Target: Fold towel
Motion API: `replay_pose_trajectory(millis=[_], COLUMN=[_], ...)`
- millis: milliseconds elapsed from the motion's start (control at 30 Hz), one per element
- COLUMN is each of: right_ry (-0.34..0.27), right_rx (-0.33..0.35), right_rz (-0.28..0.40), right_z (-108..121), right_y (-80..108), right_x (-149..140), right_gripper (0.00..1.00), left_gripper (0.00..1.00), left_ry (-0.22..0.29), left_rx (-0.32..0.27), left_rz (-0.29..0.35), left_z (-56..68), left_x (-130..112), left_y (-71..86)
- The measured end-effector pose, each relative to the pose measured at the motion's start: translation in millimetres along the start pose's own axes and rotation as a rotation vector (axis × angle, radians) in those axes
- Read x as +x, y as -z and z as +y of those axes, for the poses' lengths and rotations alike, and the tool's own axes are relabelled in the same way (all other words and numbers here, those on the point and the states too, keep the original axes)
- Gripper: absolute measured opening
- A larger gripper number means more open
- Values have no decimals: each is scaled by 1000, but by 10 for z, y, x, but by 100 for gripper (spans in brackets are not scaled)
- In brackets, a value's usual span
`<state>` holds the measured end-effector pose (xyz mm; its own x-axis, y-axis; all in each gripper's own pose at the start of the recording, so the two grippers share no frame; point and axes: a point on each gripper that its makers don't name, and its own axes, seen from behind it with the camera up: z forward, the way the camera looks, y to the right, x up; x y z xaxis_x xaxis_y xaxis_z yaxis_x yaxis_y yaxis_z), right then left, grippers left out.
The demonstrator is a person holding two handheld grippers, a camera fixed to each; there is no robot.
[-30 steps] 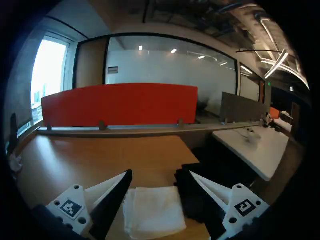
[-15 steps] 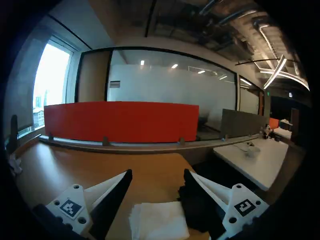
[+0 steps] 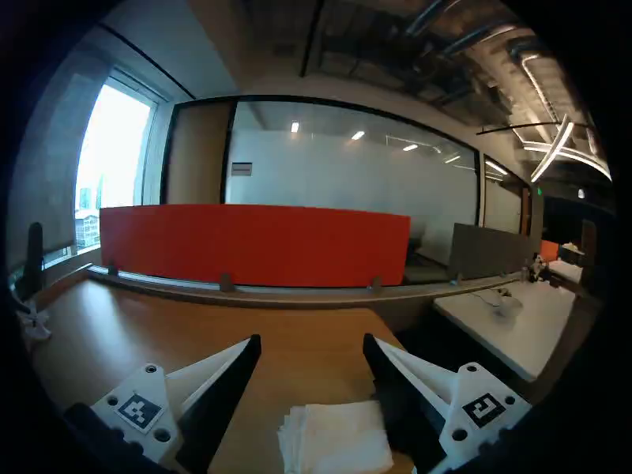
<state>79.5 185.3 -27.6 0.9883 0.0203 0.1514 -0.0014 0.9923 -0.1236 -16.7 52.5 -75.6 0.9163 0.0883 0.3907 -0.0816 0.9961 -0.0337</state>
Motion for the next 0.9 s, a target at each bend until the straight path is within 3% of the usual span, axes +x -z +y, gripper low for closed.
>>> replay_pose_trajectory(millis=[267, 467, 900], right_ry=[-1, 5, -9], right_rx=[18, 42, 101], right_rz=[0, 11, 38], right_z=[-198, -405, -914], right_y=[2, 8, -19], right_x=[39, 106, 233], right_gripper=[100, 100, 100], left_gripper=[81, 81, 81], left_ry=[44, 29, 45], left_rx=[13, 22, 16], left_rz=[84, 145, 249], left_z=[-157, -267, -348], left_x=[360, 648, 1103], left_y=[-96, -218, -334])
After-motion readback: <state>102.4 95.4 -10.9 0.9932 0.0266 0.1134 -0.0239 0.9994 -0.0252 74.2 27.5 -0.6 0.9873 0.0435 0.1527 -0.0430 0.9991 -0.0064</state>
